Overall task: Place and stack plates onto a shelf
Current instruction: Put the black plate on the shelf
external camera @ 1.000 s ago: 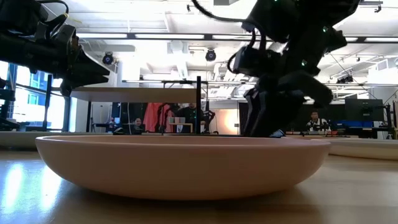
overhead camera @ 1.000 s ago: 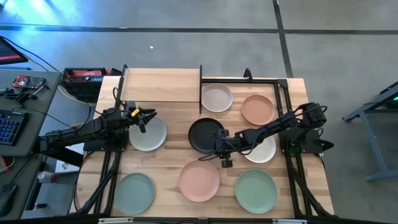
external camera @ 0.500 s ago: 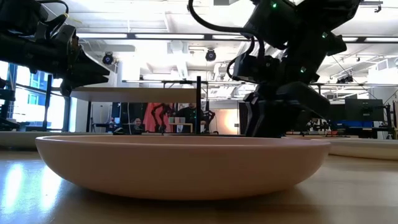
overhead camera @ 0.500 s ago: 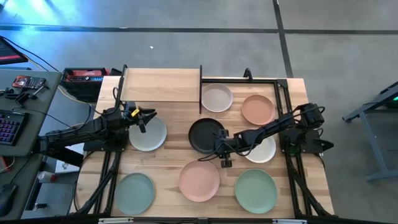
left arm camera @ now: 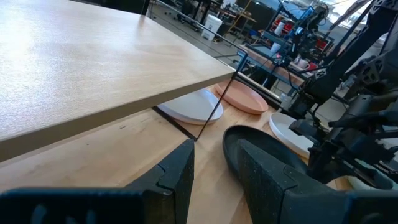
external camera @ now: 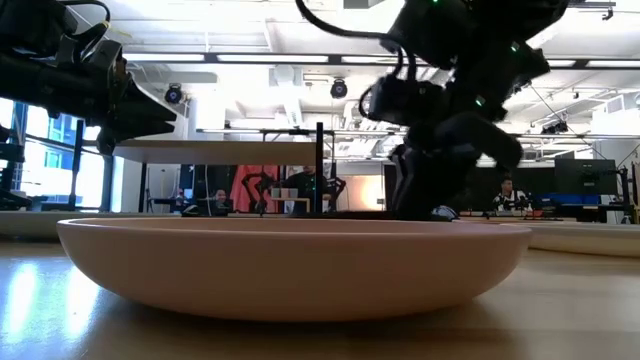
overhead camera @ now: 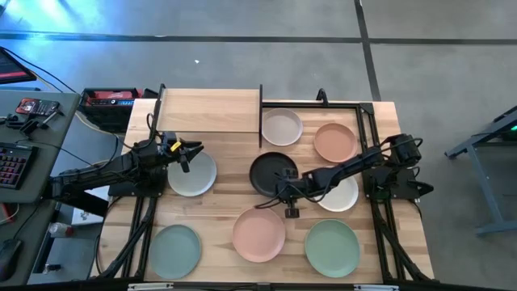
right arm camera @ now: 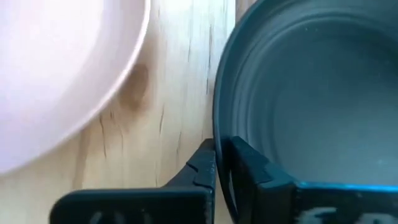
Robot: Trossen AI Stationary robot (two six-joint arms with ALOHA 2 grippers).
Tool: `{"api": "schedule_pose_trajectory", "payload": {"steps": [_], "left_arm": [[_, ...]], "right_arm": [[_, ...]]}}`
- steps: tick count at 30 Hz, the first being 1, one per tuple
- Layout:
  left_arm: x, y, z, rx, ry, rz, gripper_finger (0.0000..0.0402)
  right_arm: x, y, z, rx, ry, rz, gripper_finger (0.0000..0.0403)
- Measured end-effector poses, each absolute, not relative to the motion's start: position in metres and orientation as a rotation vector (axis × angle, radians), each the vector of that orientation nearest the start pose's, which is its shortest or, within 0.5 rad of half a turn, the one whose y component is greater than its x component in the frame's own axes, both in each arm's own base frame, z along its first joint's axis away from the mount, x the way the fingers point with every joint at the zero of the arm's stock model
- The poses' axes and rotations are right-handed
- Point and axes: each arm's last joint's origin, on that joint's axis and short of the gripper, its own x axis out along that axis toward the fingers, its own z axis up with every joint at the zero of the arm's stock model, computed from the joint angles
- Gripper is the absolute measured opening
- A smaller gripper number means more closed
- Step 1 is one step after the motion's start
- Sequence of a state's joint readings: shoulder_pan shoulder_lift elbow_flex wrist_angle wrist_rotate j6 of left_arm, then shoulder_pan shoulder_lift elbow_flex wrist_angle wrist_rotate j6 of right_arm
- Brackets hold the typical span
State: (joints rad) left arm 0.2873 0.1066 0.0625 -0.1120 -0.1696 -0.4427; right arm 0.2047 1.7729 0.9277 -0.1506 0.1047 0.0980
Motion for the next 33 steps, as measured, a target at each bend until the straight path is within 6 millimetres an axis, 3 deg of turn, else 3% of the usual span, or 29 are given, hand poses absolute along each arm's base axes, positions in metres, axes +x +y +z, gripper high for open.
{"api": "schedule_pose_trajectory", "payload": {"steps": [7, 21, 33], "left_arm": [[0.095, 0.033, 0.166, -0.443, 0.054, 0.482, 0.011], [0.095, 0.033, 0.166, -0.445, 0.054, 0.479, 0.011], [0.095, 0.033, 0.166, -0.446, 0.056, 0.473, 0.011]], "right_arm": [[0.344, 0.069, 0.166, -0.034, 0.982, 0.048, 0.0001], [0.366, 0.079, 0.213, 0.193, 0.913, 0.03, 0.0001], [0.389, 0.085, 0.275, 0.251, 0.72, 0.034, 0.0001]]}}
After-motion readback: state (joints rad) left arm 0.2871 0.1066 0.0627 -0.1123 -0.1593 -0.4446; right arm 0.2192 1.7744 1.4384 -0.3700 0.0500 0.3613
